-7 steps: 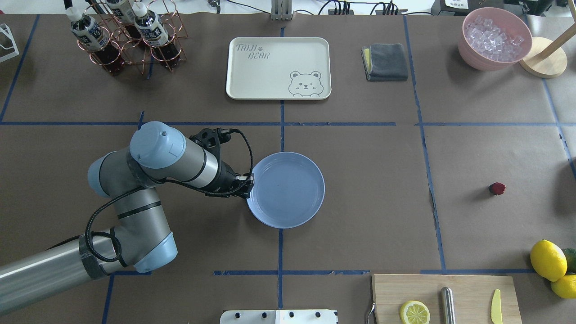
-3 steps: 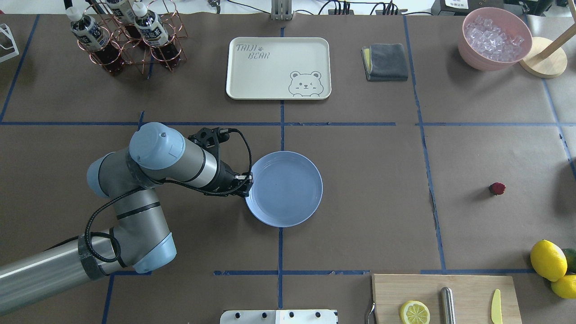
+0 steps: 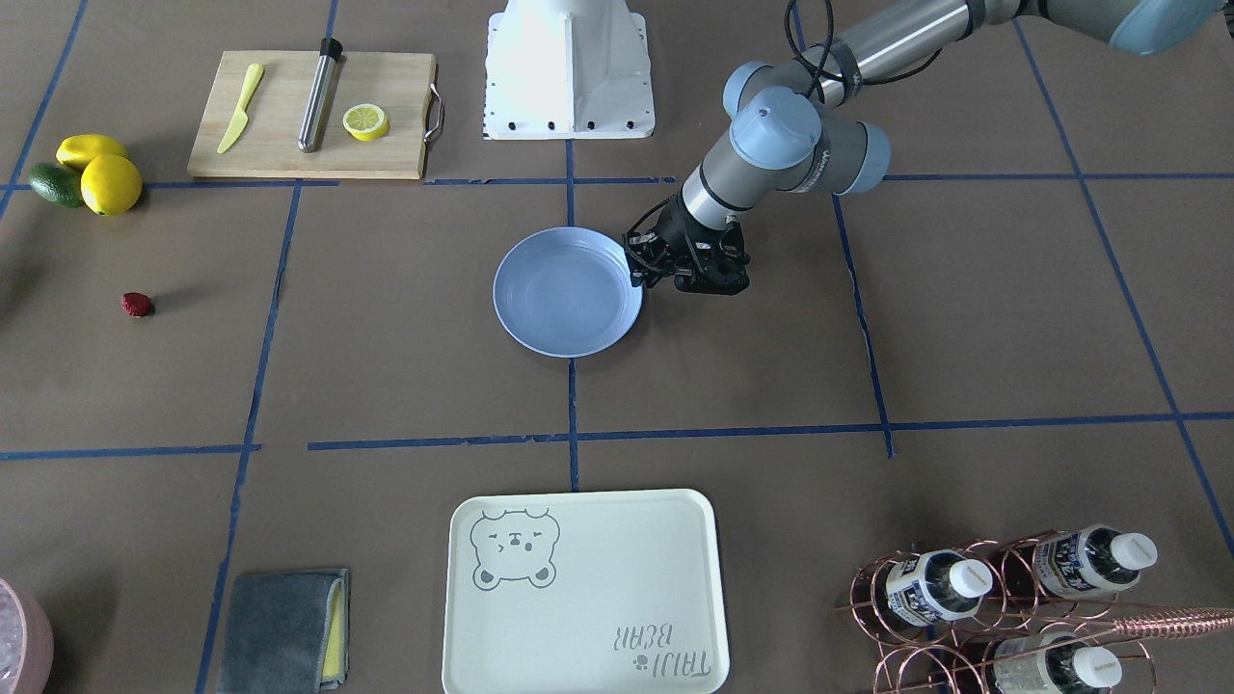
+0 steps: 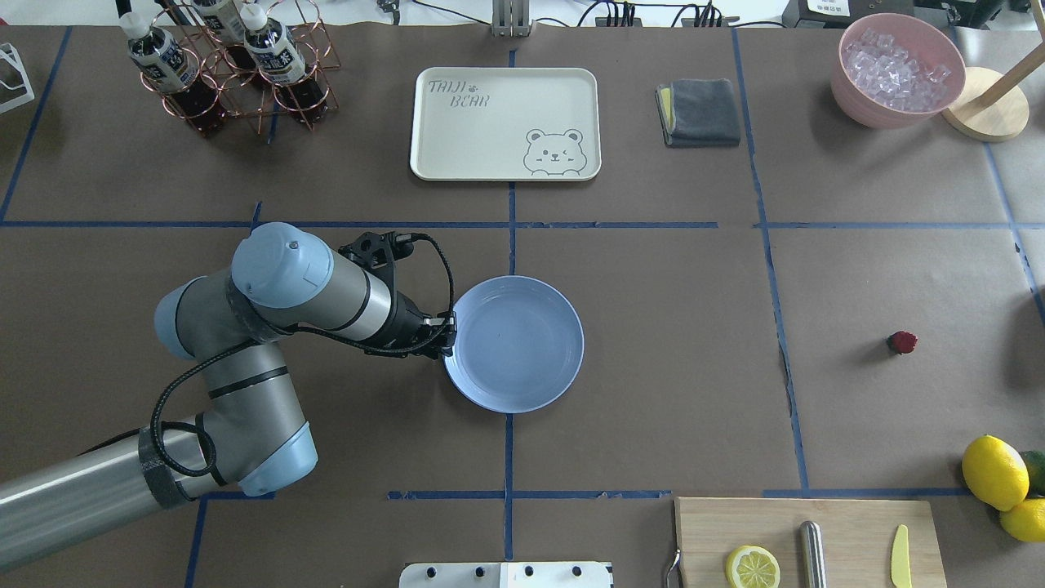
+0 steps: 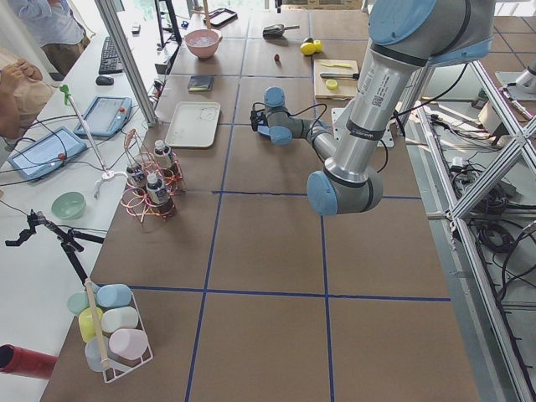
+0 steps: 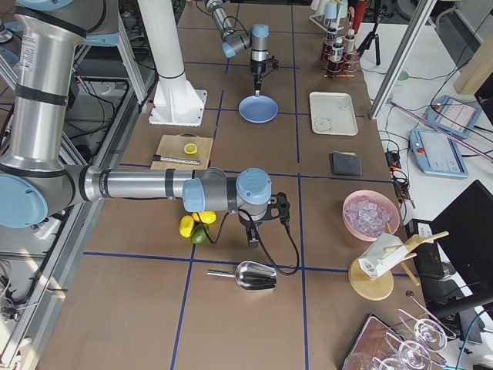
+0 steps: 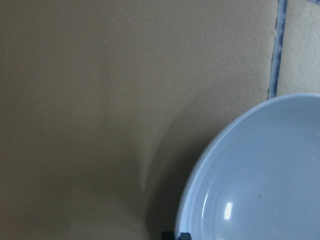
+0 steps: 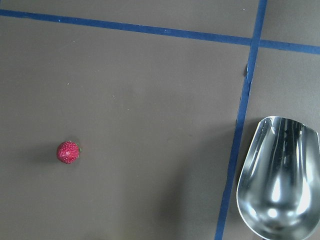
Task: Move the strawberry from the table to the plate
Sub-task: 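Hold the plate with the left gripper while the right gripper moves toward the strawberry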
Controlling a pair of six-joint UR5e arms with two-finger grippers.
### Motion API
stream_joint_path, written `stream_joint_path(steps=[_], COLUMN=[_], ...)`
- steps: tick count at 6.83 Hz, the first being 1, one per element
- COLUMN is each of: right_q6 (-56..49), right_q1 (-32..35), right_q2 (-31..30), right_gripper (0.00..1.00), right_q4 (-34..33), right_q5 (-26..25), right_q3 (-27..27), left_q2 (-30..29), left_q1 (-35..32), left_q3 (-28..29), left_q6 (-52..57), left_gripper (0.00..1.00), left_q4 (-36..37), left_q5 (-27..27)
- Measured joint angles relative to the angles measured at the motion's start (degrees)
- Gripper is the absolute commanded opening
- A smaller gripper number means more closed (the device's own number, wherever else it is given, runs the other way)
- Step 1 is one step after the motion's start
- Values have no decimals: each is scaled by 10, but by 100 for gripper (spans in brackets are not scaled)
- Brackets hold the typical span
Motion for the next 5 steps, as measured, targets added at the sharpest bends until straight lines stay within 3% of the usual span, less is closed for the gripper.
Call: stream_joint_path(steps=[1,3,4,5], right_q6=[14,138,220,299], right_q1=[-4,-63,-116,-173], right_q2=[0,2,2,2], right_gripper=[100,100,100,100], right_q4=[1,73,138,194], right_q5=[11,-1,-33,-73], right_q3=[1,-1,-3,-6], left_q2=[1,14,19,21], left_q1=[-3,-12,-12,-13], left_q3=[-14,-63,-79,-89], left_q6=[0,-2,-2,-1], left_gripper=[69,71,80,100], left_q4=[0,-1,-2,-4], left_q5=[-1,-4,-3,-2])
